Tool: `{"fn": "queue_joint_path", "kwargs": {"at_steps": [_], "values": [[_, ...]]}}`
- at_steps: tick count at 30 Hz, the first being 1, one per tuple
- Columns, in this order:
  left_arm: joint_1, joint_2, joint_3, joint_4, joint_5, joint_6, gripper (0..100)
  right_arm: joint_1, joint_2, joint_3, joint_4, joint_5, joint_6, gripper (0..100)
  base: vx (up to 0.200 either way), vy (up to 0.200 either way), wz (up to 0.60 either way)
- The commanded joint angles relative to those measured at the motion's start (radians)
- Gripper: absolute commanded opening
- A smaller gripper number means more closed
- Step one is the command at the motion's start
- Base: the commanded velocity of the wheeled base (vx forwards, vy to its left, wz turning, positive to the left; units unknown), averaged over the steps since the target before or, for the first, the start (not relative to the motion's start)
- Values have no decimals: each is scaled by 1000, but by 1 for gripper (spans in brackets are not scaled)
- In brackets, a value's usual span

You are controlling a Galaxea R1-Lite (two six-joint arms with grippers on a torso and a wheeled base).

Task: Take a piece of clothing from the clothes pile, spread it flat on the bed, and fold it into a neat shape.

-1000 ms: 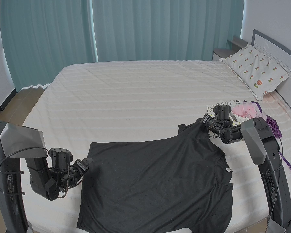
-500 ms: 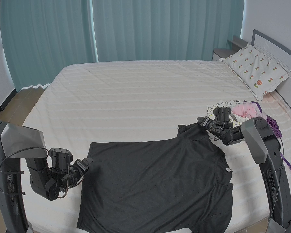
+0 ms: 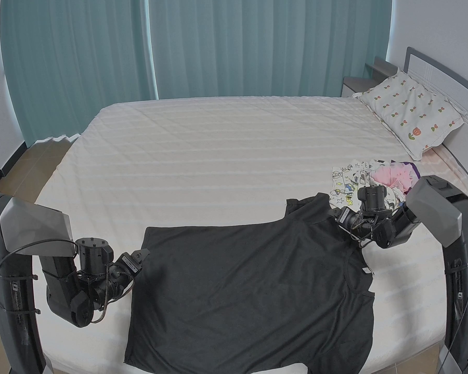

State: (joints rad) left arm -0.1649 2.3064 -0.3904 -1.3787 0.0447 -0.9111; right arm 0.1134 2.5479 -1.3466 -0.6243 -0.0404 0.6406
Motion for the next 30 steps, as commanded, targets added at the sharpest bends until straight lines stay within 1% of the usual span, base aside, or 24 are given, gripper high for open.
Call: {"fn": "queue_joint_path", "kwargs": {"at_steps": [1,4,8,11,13,14,17,20,21,22,26,27,28,30], "values": [[-36,-91,102,-102,0,46,100,9,-360,587,-299,-4,100,100,-200,0,0],[-64,-119,137,-100,1,58,100,11,-423,750,-408,-6,120,100,-200,0,0],[-81,-125,259,-111,3,86,100,35,-474,925,-485,-4,132,100,-200,0,0],[-91,-113,340,-120,3,80,100,48,-482,1018,-554,-3,160,100,-200,0,0],[-93,-113,346,-120,3,80,100,51,-480,1028,-562,-4,165,100,-200,0,0],[-100,-104,384,-120,4,78,100,75,-466,1090,-640,-4,209,100,-200,0,0],[-107,-101,389,-118,14,75,100,94,-439,1141,-716,-4,225,100,-200,0,0],[-113,-93,389,-112,29,70,100,98,-425,1169,-755,-4,225,100,-200,0,0],[-125,-56,389,-112,41,70,100,104,-419,1189,-781,-4,225,100,0,0,0],[-127,-53,389,-112,43,72,100,104,-417,1190,-782,-4,225,100,0,0,0],[-159,61,387,-125,110,84,100,109,-379,1192,-795,-1,234,100,0,0,0],[-160,62,386,-125,112,84,100,109,-377,1192,-796,-1,234,100,0,0,0],[-165,82,381,-149,130,90,100,109,-365,1190,-805,-1,234,100,0,0,0],[-165,97,370,-183,132,89,100,111,-350,1192,-821,-1,234,100,0,0,0]]}}
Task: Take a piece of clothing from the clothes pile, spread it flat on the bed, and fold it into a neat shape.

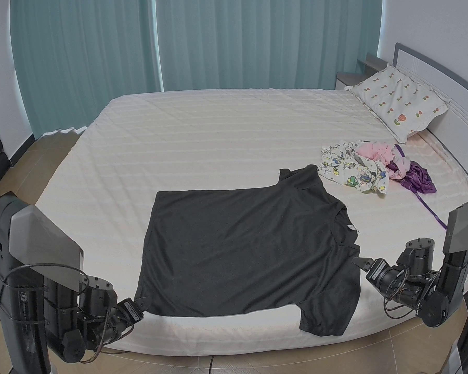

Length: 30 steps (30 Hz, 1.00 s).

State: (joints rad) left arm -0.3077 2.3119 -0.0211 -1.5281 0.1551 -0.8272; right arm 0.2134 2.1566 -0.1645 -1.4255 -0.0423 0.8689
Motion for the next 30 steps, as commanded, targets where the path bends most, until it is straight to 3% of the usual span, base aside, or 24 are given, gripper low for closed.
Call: {"fn": "queue_joint_path", "kwargs": {"at_steps": [1,6,21,22,29,30], "values": [[-22,92,1,-34,21,5,100,11,42,10,-19,1,5,100,0,0,0],[-13,127,-106,-43,47,13,100,32,57,29,-64,-1,7,100,0,0,0],[2,182,-221,-43,84,20,100,55,54,59,-118,2,18,100,0,0,0],[1,184,-220,-43,98,20,0,55,58,69,-138,2,16,100,0,0,0],[16,196,-194,-43,113,43,0,40,65,82,-138,15,-4,100,0,0,0],[32,193,-178,-43,113,42,0,21,92,85,-138,52,-62,100,0,0,0]]}}
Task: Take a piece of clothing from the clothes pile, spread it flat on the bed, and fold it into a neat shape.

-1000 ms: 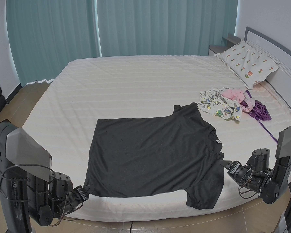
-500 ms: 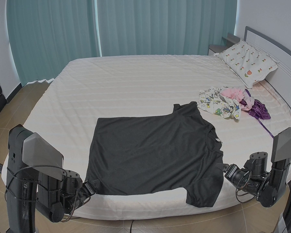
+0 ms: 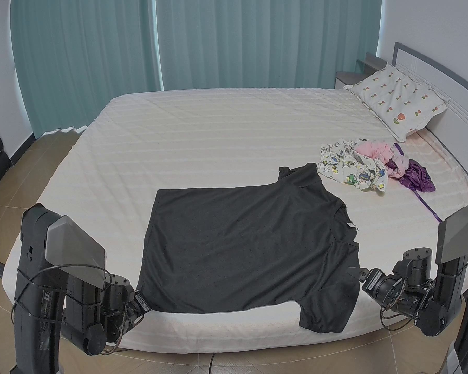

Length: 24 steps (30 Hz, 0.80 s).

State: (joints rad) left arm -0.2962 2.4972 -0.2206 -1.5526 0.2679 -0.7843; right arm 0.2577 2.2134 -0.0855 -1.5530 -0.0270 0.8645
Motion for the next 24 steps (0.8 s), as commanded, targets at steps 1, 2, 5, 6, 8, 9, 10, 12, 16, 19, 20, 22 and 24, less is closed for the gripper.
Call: {"fn": "queue_joint_path", "kwargs": {"at_steps": [1,2,5,6,8,9,10,12,16,19,20,22,24], "values": [[20,8,23,-18,1,-1,0,-24,37,6,-10,38,-62,100,0,0,0],[37,-5,40,-18,-2,-10,0,-32,65,4,-10,61,-116,100,0,0,0],[45,-14,66,-18,-18,-18,0,-66,114,-14,-10,68,-182,100,0,0,0],[45,-14,66,-18,-21,-27,0,-78,131,-26,-10,72,-205,100,0,0,0],[48,-24,63,-18,-35,-53,0,-109,178,-66,-10,85,-248,100,0,0,0],[49,-34,61,-18,-42,-64,0,-118,193,-79,-10,90,-259,100,0,0,0],[54,-47,61,-18,-53,-81,0,-129,212,-95,-10,96,-272,100,0,0,0],[57,-67,60,-18,-82,-116,0,-146,236,-131,-10,104,-289,100,0,0,0],[66,-78,53,-18,-99,-151,0,-150,264,-178,-9,114,-298,100,0,0,0],[68,-78,53,-18,-99,-151,0,-146,269,-209,4,133,-298,100,0,0,0],[68,-77,53,-18,-99,-151,0,-143,272,-221,14,137,-298,100,0,0,0],[68,-77,53,-18,-99,-151,0,-141,276,-246,53,139,-300,100,0,0,0],[68,-77,53,-18,-99,-151,0,-140,282,-267,82,137,-300,0,0,0,0]]}}
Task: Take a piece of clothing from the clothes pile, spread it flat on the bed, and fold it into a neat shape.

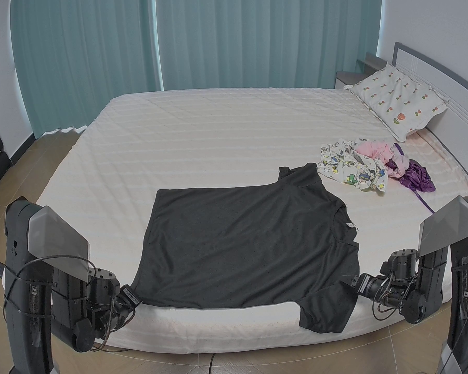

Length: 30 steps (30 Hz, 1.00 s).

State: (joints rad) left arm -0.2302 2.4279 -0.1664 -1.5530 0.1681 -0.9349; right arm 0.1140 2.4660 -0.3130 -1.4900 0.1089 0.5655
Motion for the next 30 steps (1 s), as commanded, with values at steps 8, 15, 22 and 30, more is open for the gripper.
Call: {"fn": "queue_joint_path", "kwargs": {"at_steps": [8,15,22,30], "values": [[2,0,-4,-18,8,1,0,-36,4,-182,91,3,-6,0,0,0,0],[3,0,-10,-18,7,4,0,-54,2,-265,97,57,-58,0,0,0,0],[2,2,-12,-18,7,5,0,-57,16,-405,244,101,-125,0,0,0,0],[2,2,-12,-18,7,5,0,-65,33,-437,232,103,-119,100,0,0,0]]}}
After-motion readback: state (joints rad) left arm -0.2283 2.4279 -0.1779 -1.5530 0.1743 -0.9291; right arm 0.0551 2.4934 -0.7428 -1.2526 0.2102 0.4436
